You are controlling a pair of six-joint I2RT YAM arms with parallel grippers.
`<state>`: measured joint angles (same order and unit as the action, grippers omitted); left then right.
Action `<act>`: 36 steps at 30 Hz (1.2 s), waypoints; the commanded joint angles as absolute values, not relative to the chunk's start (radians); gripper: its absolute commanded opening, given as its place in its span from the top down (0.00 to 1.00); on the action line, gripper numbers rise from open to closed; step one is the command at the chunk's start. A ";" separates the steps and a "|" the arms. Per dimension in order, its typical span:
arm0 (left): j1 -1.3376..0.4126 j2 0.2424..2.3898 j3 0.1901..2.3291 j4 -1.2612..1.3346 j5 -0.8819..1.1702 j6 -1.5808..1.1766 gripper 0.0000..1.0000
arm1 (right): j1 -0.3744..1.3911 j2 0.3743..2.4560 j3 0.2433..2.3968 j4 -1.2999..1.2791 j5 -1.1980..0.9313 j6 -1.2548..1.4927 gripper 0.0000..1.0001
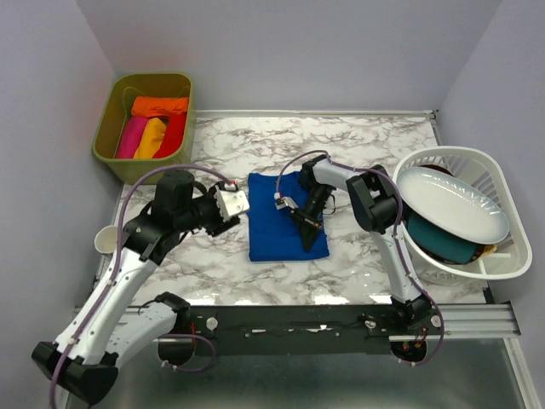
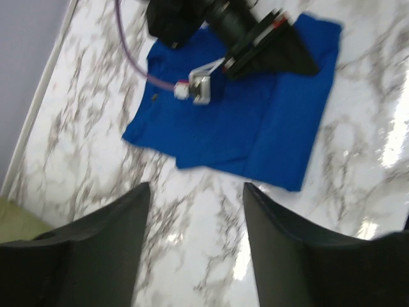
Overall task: Roll the t-shirts
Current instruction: Roll the T-shirt to the center of the board.
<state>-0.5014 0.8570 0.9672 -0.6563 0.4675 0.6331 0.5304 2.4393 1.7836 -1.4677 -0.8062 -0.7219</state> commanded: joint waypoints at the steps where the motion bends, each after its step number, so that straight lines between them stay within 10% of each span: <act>1: -0.705 0.893 0.839 -0.617 0.385 0.718 0.18 | 0.538 2.517 1.792 -1.373 -0.601 -0.703 0.87; 11: -1.050 0.787 0.417 -0.198 0.085 0.833 0.17 | 0.540 2.557 1.822 -1.402 -0.601 -0.686 0.86; 36: -1.069 1.119 0.323 0.014 -0.080 0.815 0.24 | 0.543 2.579 1.845 -1.439 -0.607 -0.704 0.85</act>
